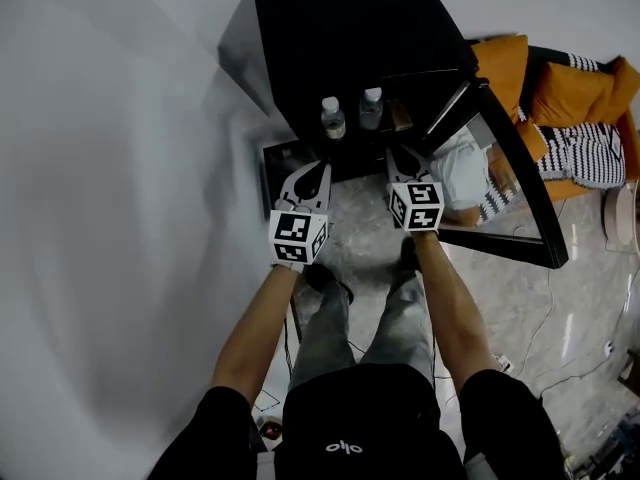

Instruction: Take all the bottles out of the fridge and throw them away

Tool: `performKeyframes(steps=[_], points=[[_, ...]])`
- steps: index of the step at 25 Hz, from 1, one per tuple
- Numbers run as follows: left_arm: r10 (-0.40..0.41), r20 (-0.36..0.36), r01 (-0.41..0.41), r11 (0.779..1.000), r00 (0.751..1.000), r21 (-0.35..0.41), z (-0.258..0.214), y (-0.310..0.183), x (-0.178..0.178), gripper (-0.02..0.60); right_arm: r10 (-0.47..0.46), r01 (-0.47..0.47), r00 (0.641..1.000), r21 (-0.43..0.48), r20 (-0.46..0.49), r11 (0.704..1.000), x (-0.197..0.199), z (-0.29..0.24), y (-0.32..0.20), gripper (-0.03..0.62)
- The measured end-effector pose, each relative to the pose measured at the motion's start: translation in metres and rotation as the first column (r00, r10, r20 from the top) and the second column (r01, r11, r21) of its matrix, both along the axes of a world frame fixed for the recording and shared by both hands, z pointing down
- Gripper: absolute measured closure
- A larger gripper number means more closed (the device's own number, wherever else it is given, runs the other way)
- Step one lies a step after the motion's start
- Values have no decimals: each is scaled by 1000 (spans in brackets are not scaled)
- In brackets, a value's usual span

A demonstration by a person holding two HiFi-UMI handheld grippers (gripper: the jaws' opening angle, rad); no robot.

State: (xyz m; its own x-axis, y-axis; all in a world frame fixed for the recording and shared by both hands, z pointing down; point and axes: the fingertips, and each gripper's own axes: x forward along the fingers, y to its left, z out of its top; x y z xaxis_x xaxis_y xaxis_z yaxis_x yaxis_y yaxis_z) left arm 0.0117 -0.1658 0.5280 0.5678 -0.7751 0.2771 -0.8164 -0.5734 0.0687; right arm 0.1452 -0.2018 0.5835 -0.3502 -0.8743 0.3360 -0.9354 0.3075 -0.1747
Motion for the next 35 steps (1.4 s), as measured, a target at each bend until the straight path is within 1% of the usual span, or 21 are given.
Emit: performKeyframes(steps=[3, 6, 8, 12, 14, 19, 24, 31, 35], points=[[9, 2, -9, 1000, 1000, -12, 12, -3, -5, 583, 17, -17, 1000, 0, 0, 1000, -3, 17, -6, 506], [14, 1, -14, 1000, 1000, -20, 23, -7, -9, 583, 31, -32, 999, -10, -24, 999, -7, 38, -16, 447], [22, 3, -22, 1000, 1000, -21, 29, -9, -12, 583, 42, -43, 998, -15, -39, 999, -11, 51, -25, 397], [41, 16, -41, 999, 999, -20, 42, -17, -16, 583, 91, -90, 994, 7, -57, 996, -15, 68, -50, 295], [43, 19, -43, 999, 999, -23, 48, -23, -19, 583, 110, -110, 992, 10, -65, 994, -18, 74, -64, 269], [52, 13, -52, 998, 999, -31, 60, -34, -17, 583, 141, -142, 987, -2, -74, 990, -22, 92, -93, 243], [60, 7, -60, 998, 998, -30, 67, -42, -13, 583, 175, -176, 981, -4, -82, 984, -21, 106, -115, 241], [60, 8, -59, 998, 998, -31, 70, -45, -21, 583, 180, -184, 979, -33, -100, 982, -26, 118, -137, 232], [52, 10, -51, 998, 999, -29, 67, -47, -30, 583, 217, -224, 967, -38, -136, 974, -23, 120, -149, 233]])
